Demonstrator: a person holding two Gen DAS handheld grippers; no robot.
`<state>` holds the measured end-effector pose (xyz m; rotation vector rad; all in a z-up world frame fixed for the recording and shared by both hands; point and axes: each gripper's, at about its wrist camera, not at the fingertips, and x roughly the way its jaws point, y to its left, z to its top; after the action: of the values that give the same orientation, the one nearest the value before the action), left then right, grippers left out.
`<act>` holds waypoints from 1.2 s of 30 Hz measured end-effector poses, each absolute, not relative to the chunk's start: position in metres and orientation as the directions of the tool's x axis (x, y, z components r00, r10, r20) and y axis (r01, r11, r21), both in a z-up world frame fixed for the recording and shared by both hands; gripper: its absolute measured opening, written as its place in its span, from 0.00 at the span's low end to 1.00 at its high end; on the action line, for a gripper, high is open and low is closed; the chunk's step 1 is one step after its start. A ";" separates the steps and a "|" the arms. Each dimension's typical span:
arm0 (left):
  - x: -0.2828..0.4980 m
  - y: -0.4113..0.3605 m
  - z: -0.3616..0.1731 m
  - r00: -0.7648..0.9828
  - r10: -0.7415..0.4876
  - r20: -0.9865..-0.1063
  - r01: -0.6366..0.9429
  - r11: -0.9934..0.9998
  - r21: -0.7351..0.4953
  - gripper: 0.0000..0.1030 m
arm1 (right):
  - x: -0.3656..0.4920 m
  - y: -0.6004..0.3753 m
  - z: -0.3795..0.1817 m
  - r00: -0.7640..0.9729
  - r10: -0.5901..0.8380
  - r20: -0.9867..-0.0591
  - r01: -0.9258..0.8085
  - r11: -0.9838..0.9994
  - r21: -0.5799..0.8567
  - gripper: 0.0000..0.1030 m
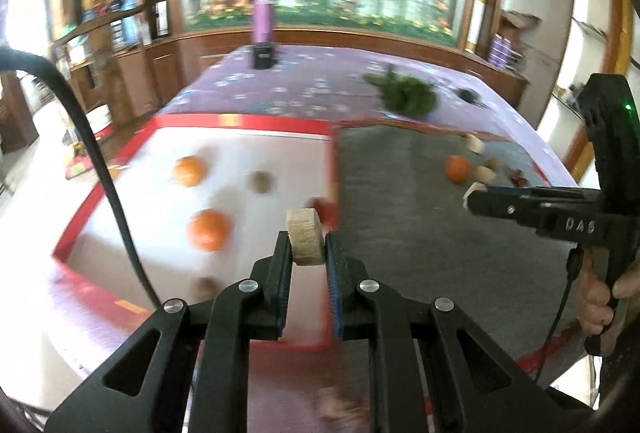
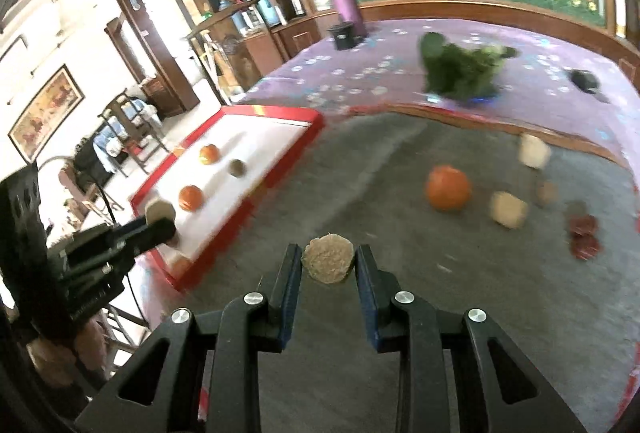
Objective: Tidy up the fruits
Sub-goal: 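Carry the cube and cake to the white tray and open both tools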
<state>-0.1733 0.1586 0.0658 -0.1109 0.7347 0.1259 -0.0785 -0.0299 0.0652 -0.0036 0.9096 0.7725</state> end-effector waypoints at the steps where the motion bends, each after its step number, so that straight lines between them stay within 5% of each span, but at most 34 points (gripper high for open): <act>1: -0.176 0.169 0.066 0.734 0.088 -0.674 -0.172 0.983 -0.058 0.13 | -0.077 -0.018 0.067 0.365 0.608 -0.705 -0.607 0.730 0.315 0.27; 12: -0.184 0.253 0.058 0.722 0.207 -0.661 -0.334 0.940 -0.071 0.13 | -0.061 0.087 0.064 0.293 0.650 -0.702 -0.646 0.676 0.356 0.27; 36: -0.136 0.285 0.012 0.636 0.121 -0.762 -0.333 0.934 -0.129 0.14 | -0.057 0.153 0.014 0.255 0.591 -0.765 -0.667 0.681 0.304 0.28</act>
<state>-0.1359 0.2850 0.0118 -0.2687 0.8450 0.2629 -0.0570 0.1531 0.0135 -0.0876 0.9968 0.8556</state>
